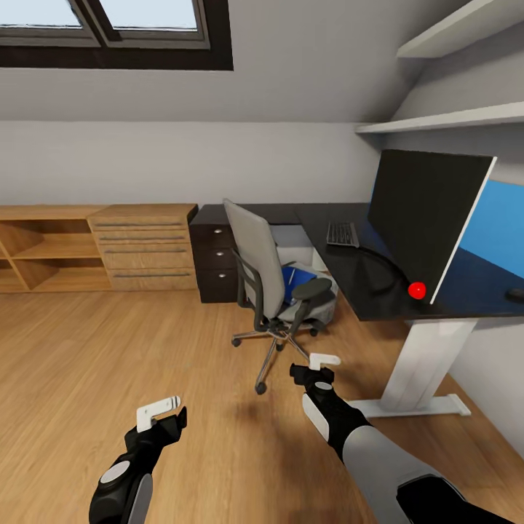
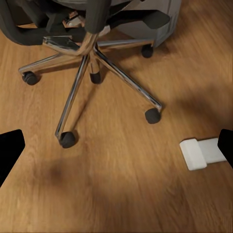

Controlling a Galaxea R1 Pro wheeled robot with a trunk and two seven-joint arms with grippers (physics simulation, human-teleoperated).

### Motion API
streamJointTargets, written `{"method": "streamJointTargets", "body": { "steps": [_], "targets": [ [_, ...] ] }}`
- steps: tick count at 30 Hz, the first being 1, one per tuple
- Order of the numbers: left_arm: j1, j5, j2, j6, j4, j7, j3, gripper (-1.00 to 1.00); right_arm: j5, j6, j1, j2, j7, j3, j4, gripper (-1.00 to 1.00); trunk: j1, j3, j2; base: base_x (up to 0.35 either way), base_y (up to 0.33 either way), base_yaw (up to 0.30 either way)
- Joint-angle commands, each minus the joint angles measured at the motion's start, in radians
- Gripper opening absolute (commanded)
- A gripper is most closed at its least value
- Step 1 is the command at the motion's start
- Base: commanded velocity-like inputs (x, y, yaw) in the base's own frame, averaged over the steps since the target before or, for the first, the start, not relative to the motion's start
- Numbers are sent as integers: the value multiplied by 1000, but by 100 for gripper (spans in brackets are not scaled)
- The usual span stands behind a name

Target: In the bedroom, organize the workspace by keeping the computer under the desk, ensuring the monitor is on the desk, placing the keyboard on the desk next to the monitor, placing the mouse on the desk next to the keyboard, moving the folder from the swivel chair onto the desk next to the mouse, stacking the notebook on top of the folder with the pen on top of the notebook, and positioning the swivel chair next to the desk.

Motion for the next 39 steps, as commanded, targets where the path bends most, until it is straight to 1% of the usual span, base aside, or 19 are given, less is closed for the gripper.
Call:
{"method": "streamJointTargets", "body": {
  "steps": [1, 39],
  "targets": [
    [0, 8, 0, 5, -1, 5, 0, 100, -9, 1, -1, 0, -7, 7, -1, 100, 4, -4, -8, 0, 0, 0],
    [0, 6, 0, 3, 2, 7, -3, 100, -9, -3, -1, 0, -7, 4, 0, 100, 149, -123, -274, 0, 0, 0]
  ]
}}
